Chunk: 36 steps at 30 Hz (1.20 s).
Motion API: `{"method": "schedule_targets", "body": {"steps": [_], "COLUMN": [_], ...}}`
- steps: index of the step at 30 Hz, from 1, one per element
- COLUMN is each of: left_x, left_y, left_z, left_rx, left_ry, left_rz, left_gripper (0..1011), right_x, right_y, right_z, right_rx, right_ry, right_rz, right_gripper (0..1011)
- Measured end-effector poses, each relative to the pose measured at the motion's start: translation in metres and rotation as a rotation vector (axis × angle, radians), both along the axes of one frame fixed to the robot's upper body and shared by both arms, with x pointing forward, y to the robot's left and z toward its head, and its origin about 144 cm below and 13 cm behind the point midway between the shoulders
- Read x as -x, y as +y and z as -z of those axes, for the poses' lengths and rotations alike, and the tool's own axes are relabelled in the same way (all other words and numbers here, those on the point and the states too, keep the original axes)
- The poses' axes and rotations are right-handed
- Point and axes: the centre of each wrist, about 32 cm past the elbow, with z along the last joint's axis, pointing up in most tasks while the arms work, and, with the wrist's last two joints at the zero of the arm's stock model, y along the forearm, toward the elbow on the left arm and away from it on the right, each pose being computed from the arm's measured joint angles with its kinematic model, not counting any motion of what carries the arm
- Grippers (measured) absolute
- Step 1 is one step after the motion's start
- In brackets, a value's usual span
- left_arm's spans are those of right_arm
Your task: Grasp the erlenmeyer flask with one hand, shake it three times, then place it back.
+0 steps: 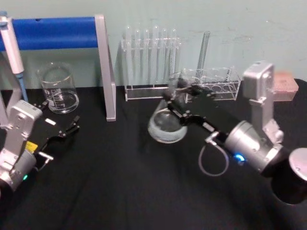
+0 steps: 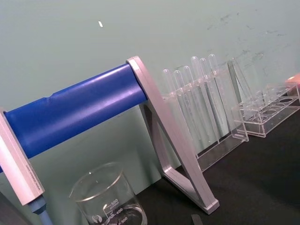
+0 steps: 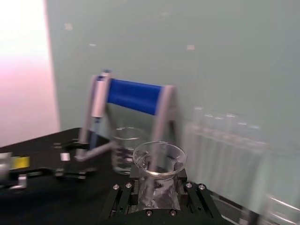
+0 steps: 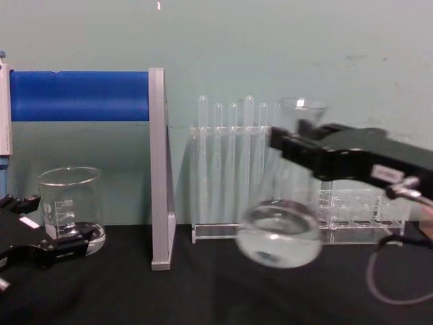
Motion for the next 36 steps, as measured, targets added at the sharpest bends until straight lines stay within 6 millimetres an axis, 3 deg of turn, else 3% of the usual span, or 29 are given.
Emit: {"method": "schedule_targets", "body": {"steps": [10, 17, 23, 36], "left_x": [0.0, 0.0, 0.0, 0.0], "left_y": [0.0, 0.0, 0.0, 0.0], "left_z": [0.0, 0.0, 0.0, 0.0], "left_rx": [0.0, 0.0, 0.0, 0.0], "left_ry": [0.0, 0.0, 0.0, 0.0], "left_rz": [0.0, 0.0, 0.0, 0.0], "left_gripper": [1001, 1001, 1001, 1001], "right_x": [-0.006, -0.009, -0.012, -0.005], "right_y": [0.025, 0.031, 0.021, -0.029], "right_z": [0.002, 0.003, 0.002, -0.001], "right_rx": [-0.002, -0.001, -0.005, -0.019], "right_ry": [0.005, 0.008, 0.001, -0.027], "right_rz": [-0.17, -0.207, -0.159, 0.134], "right_gripper": [449, 449, 449, 449]}}
